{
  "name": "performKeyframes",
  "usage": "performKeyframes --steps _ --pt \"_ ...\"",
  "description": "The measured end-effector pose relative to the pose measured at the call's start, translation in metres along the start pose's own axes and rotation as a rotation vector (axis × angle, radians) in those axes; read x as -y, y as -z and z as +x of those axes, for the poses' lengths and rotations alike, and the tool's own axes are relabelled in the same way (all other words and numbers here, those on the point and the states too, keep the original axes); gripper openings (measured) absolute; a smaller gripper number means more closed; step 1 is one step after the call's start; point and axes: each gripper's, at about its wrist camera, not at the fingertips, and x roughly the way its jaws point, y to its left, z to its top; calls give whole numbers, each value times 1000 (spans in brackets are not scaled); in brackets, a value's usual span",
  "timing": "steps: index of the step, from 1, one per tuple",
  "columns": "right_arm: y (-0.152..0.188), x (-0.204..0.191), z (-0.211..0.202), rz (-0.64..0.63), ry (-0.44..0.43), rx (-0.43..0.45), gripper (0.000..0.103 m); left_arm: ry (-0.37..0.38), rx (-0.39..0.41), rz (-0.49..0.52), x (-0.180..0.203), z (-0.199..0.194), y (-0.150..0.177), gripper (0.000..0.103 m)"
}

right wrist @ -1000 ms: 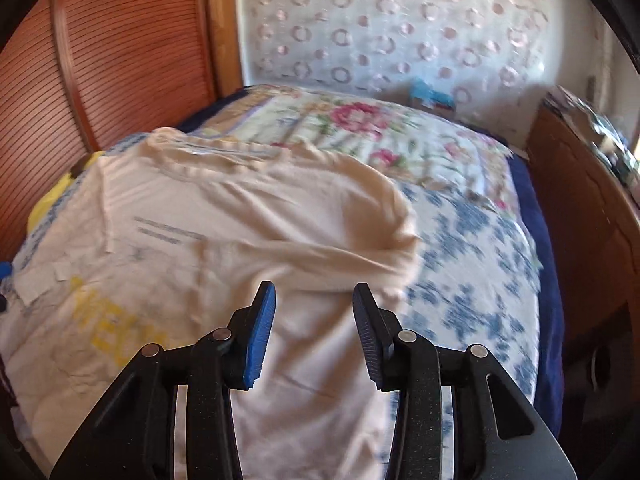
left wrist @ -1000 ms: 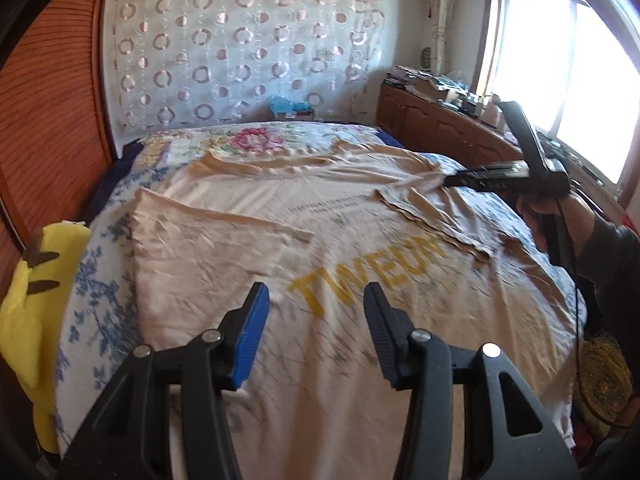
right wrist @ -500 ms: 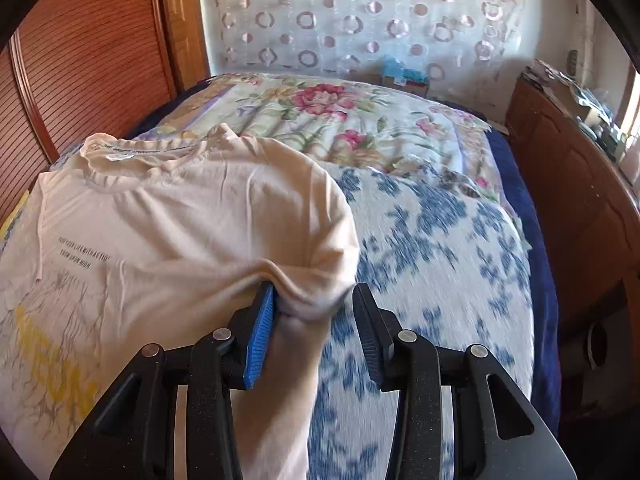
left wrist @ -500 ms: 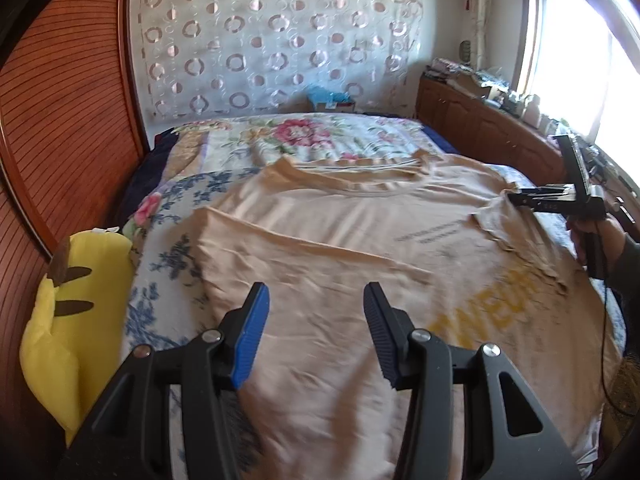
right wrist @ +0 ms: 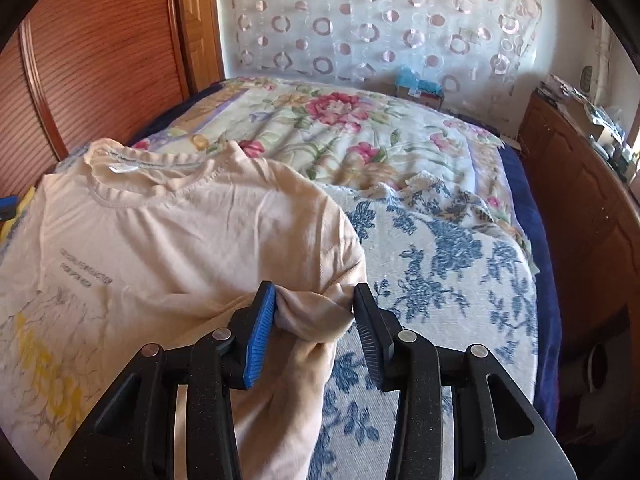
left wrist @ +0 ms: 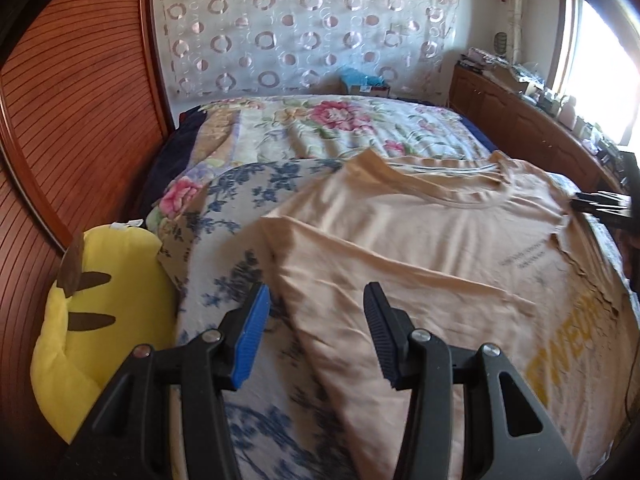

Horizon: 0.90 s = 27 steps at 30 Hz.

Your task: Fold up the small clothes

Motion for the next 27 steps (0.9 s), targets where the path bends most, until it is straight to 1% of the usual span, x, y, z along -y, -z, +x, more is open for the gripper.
performKeyframes --steps 4,7,12,13,15,19,22,27 --pt "4 4 -15 7 -2 11 41 -13 -17 0 -9 14 -6 48" --pt "11 3 -16 15 -26 -12 41 -11 -29 -5 -14 21 -7 48" --pt "21 -4 0 -23 -2 -66 41 27 -54 -38 -24 36 -10 48" --pt "22 -3 2 -19 -3 -65 41 42 -57 -46 -25 38 -12 48" --pt "20 0 4 5 -16 -59 41 64 -63 -59 -28 43 -17 48" --pt "15 2 9 7 -19 -54 42 67 -74 -63 -31 52 -26 48" --pt "11 3 12 9 -23 -56 42 73 -83 -67 -33 57 -32 45" --pt "6 6 14 12 -23 -53 43 67 -89 -43 -30 63 -35 45"
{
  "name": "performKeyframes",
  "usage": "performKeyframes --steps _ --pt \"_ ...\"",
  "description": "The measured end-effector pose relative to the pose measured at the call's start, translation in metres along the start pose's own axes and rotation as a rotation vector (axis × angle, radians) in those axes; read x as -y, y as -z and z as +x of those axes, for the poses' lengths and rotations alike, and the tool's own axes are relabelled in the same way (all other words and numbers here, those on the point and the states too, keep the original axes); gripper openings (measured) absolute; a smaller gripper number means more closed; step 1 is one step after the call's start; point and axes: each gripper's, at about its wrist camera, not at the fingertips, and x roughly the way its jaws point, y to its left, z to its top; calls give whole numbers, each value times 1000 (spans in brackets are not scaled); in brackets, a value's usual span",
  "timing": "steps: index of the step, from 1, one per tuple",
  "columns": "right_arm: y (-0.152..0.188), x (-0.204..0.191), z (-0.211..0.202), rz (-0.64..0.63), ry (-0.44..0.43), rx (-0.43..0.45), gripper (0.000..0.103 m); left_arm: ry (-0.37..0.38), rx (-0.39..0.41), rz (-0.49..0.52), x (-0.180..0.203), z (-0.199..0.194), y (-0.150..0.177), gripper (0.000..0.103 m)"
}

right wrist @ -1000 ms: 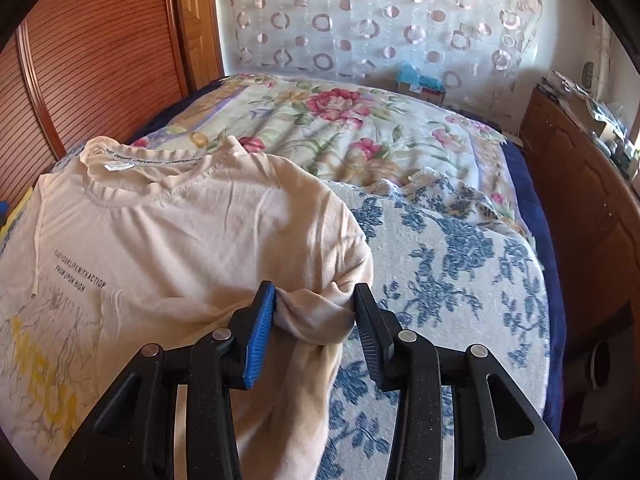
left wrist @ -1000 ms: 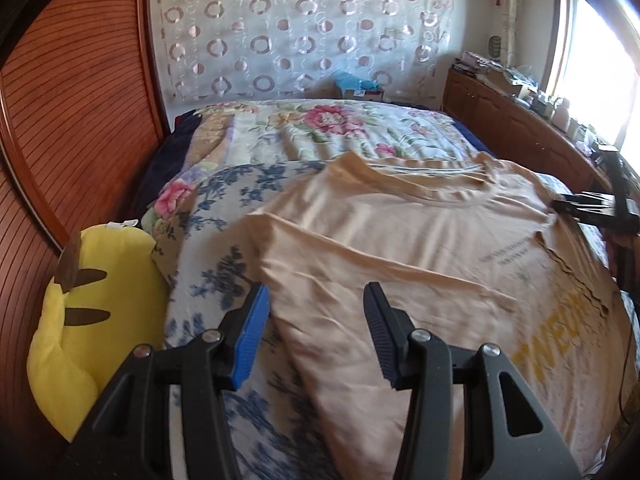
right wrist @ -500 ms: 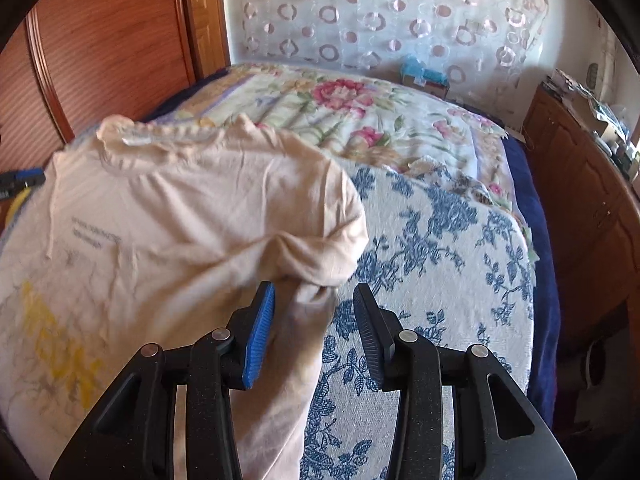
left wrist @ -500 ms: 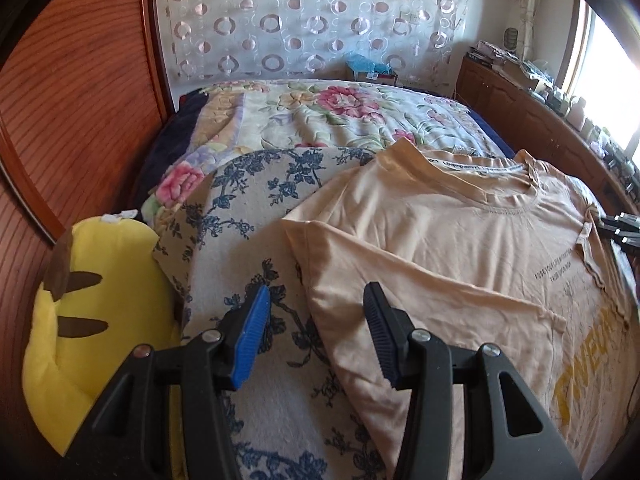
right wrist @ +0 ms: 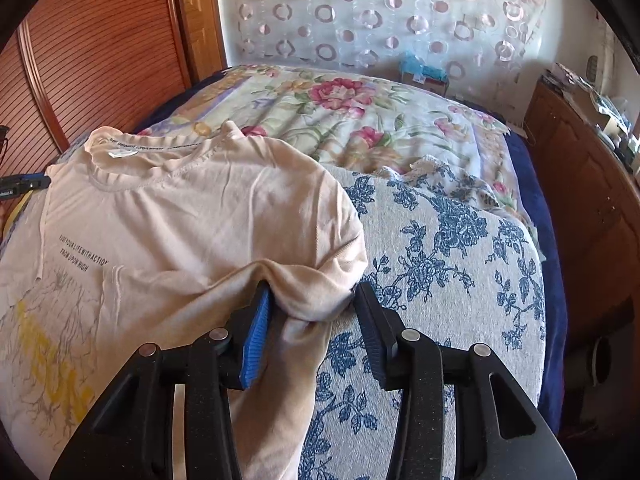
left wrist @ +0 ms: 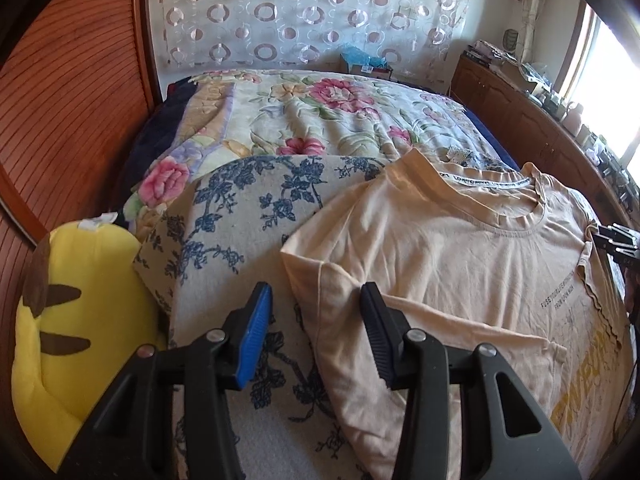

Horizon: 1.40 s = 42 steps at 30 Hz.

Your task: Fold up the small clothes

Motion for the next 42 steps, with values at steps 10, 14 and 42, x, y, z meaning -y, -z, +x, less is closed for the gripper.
performKeyframes --steps 10,14,42 --pt "-4 -2 3 -9 -21 21 31 46 3 52 14 4 -3 7" --pt "-5 -18 1 -56 -29 28 9 67 46 85 29 -11 -2 4" --pt "160 -96 -231 -21 -122 311 8 82 279 185 93 -249 193 4"
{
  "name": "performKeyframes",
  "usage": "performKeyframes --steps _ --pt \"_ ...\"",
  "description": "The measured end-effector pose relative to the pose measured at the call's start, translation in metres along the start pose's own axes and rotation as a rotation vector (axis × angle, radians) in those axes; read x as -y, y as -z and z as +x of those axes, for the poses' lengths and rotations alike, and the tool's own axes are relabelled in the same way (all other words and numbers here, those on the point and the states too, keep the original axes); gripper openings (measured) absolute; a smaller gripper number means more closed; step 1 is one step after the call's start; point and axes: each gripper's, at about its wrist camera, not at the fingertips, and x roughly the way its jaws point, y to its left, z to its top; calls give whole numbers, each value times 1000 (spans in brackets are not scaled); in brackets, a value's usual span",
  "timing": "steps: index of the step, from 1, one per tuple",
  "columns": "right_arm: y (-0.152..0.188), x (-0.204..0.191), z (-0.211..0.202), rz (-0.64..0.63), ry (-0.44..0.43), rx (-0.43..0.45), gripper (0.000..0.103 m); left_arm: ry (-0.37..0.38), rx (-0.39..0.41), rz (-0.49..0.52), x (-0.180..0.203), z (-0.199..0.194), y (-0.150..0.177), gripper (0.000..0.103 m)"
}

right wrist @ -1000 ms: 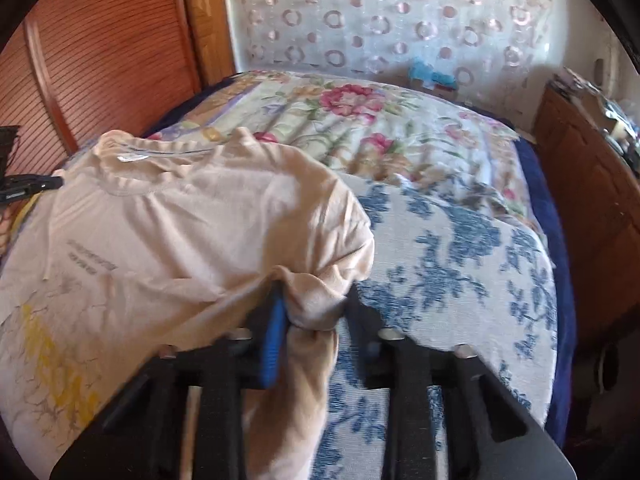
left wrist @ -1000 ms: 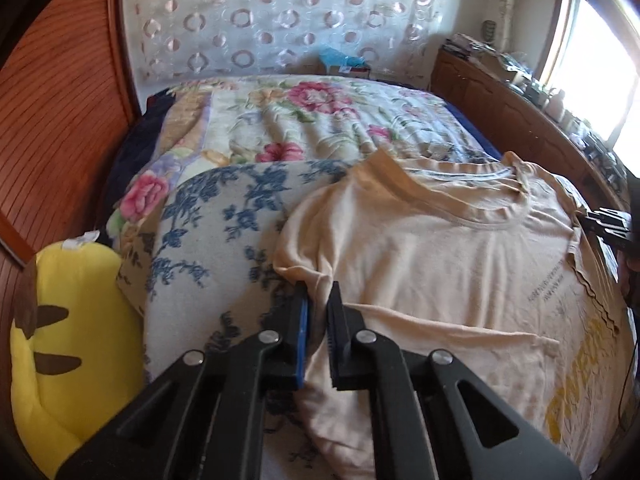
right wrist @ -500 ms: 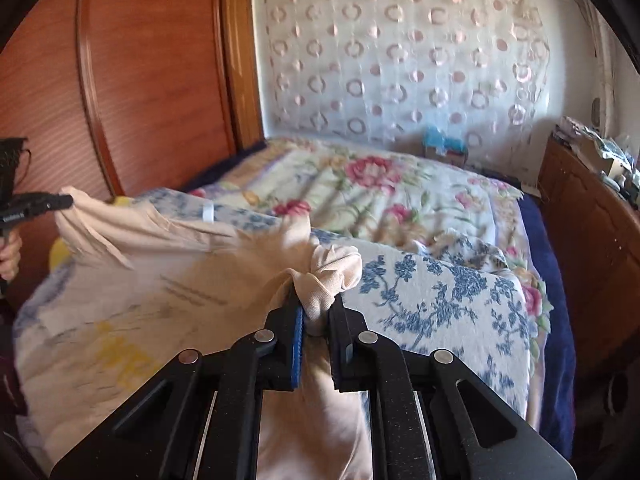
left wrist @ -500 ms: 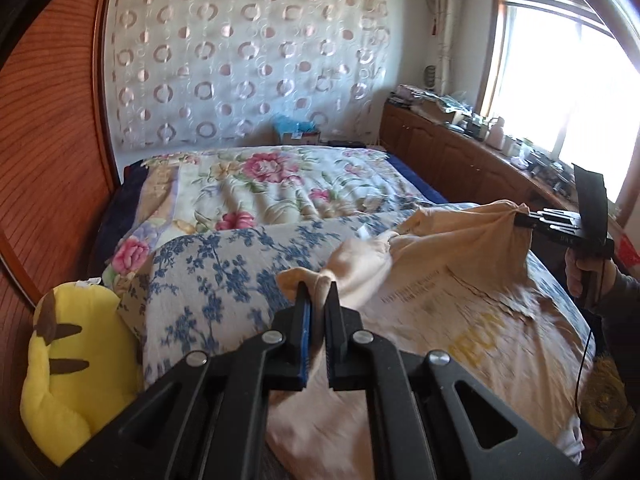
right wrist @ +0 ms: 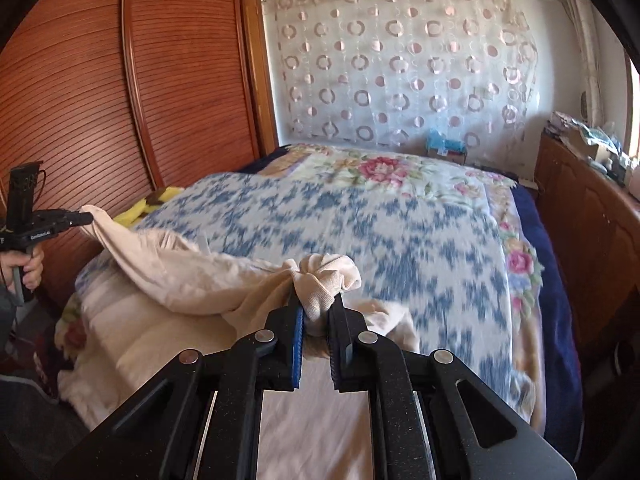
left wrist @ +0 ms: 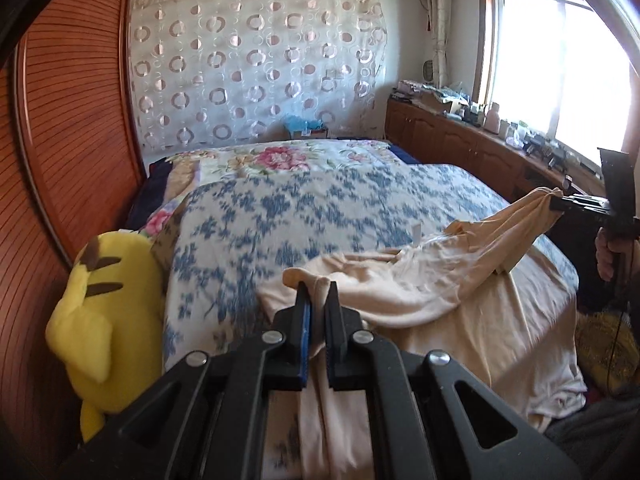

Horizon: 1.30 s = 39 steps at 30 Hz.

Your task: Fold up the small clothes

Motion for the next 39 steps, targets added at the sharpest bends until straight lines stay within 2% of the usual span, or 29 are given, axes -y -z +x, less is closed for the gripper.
performKeyframes --steps 3,11,16,18,23,28,31,33,36,39 --pt "15 -7 -14 6 9 -17 8 -13 21 29 8 -16 9 4" --pt "43 -20 -59 16 27 -38 8 9 17 -9 13 -48 20 4" --pt "67 -22 -51 25 50 -112 8 33 -63 1 11 -31 37 8" --pt "74 -20 -40 35 62 -141 8 8 -84 -19 7 -25 44 20" --pt "77 -16 -31 46 76 -157 10 -19 -86 -36 -1 -21 43 24" --pt "66 -15 -43 31 70 -143 13 -61 -81 -22 -12 -11 25 27" --pt "57 -15 -55 22 65 -131 22 -81 -95 -6 -20 3 16 27" --pt "53 -12 -62 21 68 -111 37 -83 -114 1 -24 15 13 27" --pt "45 -2 -67 40 75 -77 55 -78 -166 -15 -34 41 13 27" --pt "42 14 -48 37 126 -84 60 -48 -209 -41 -40 64 15 27"
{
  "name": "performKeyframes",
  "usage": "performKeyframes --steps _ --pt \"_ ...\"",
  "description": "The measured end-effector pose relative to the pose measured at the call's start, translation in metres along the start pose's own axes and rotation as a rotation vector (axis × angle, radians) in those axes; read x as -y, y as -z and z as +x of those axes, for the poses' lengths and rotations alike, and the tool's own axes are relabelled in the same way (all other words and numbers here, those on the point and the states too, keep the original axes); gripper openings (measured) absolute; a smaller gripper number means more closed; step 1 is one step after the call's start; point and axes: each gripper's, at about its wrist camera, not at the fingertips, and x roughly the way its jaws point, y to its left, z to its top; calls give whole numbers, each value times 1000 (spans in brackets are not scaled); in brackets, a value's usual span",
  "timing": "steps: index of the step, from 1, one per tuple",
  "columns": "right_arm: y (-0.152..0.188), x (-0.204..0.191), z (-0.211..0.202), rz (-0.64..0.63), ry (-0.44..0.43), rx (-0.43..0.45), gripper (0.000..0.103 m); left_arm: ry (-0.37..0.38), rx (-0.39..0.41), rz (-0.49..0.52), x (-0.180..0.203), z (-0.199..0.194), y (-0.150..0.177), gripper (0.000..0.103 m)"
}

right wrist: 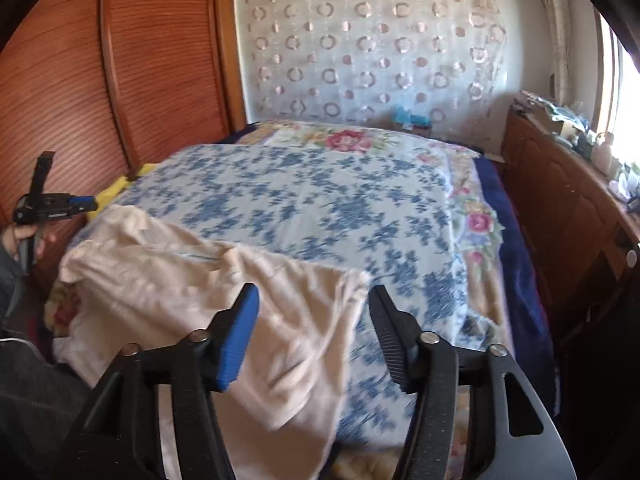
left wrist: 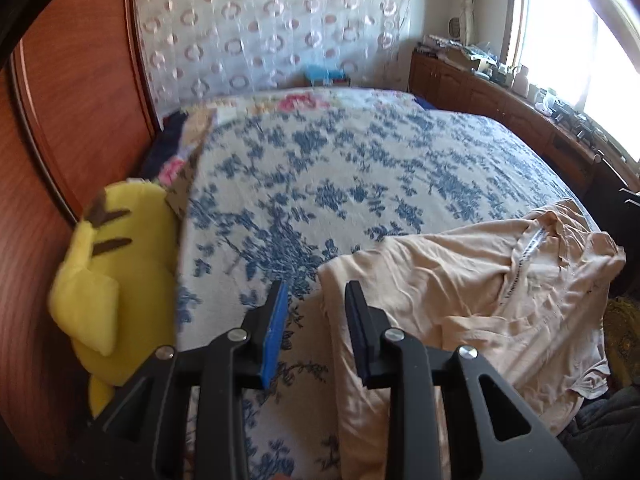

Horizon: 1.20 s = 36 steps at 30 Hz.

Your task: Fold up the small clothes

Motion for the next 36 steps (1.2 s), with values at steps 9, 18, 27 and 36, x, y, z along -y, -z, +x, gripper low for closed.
performKeyframes --steps 9,18,27,36 --pt "-3 30 86 97 7 -98 60 34 -59 -10 5 41 -5 28" --pt "5 34 121 89 22 -190 61 53 -83 -14 13 57 -3 28" --pt "3 20 126 33 6 -193 61 67 -77 -44 9 57 -2 28" --pt "2 10 129 6 -18 -192 35 53 -90 -32 11 58 -2 30"
